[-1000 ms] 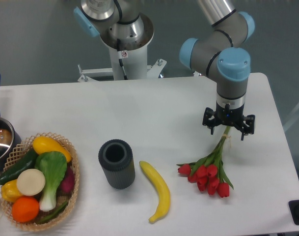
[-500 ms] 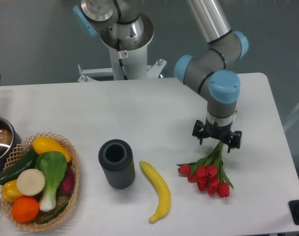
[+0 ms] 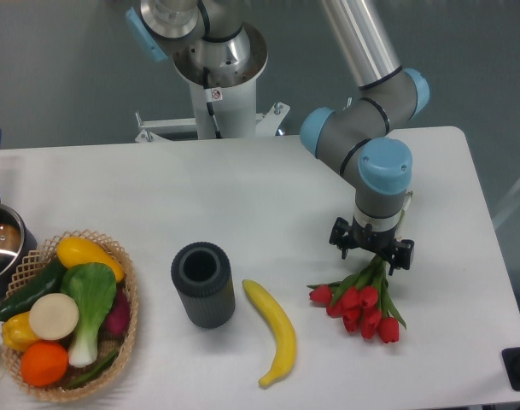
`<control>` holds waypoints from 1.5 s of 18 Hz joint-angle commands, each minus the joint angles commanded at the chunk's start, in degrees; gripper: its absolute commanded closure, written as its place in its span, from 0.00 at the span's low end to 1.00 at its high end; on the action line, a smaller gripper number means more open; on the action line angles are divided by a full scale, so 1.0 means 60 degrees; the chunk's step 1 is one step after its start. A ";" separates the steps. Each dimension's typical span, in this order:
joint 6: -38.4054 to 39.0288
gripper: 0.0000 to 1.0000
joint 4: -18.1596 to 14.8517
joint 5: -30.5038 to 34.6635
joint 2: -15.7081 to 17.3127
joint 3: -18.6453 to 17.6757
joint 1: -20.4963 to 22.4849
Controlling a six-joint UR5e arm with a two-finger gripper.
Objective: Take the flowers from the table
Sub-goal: 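Lower the open gripper onto the green tulip stems and close it, then lift the gripped red tulips up off the table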
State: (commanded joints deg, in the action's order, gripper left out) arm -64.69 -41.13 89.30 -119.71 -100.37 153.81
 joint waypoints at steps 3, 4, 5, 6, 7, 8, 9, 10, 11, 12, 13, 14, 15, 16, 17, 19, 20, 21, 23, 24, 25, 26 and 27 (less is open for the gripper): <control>0.0117 0.51 0.0015 0.0015 0.0015 -0.0029 -0.0015; 0.0291 0.58 0.0087 0.0029 -0.0029 0.0000 -0.0029; 0.0597 0.65 0.0349 0.0015 -0.0073 0.0000 -0.0131; 0.0833 0.80 0.0439 0.0029 -0.0088 0.0014 -0.0161; 0.0922 0.98 0.0439 0.0044 -0.0045 0.0000 -0.0161; 0.0908 1.00 0.0439 0.0044 0.0014 0.0000 -0.0161; 0.0894 1.00 0.0439 0.0044 0.0029 0.0029 -0.0147; 0.0894 1.00 0.0454 0.0044 0.0044 0.0073 -0.0146; 0.0908 1.00 0.0454 0.0044 0.0073 0.0160 -0.0132; 0.0952 1.00 0.0411 0.0059 0.0175 0.0291 -0.0132; 0.0938 1.00 0.0396 0.0073 0.0321 0.0351 -0.0088; 0.0923 1.00 0.0338 0.0073 0.0482 0.0366 -0.0001; 0.0865 1.00 0.0264 0.0059 0.0614 0.0366 0.0145; 0.0835 1.00 0.0075 0.0059 0.0731 0.0410 0.0277; 0.0777 1.00 -0.0173 0.0044 0.0848 0.0497 0.0394; 0.0732 1.00 -0.0861 0.0015 0.1054 0.0833 0.0541; 0.0732 1.00 -0.1299 0.0000 0.1113 0.1052 0.0556; 0.0776 1.00 -0.1666 0.0000 0.1113 0.1330 0.0600; 0.0820 1.00 -0.2268 0.0015 0.1069 0.1887 0.0601; 0.0820 1.00 -0.2546 0.0044 0.1055 0.2049 0.0601; 0.0820 1.00 -0.2723 0.0044 0.1040 0.2196 0.0586; 0.0849 1.00 -0.2870 0.0073 0.1011 0.2313 0.0557; 0.0821 1.00 -0.3016 0.0102 0.0996 0.2387 0.0542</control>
State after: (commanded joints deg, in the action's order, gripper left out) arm -59.76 -59.23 89.91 -113.73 -86.05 157.06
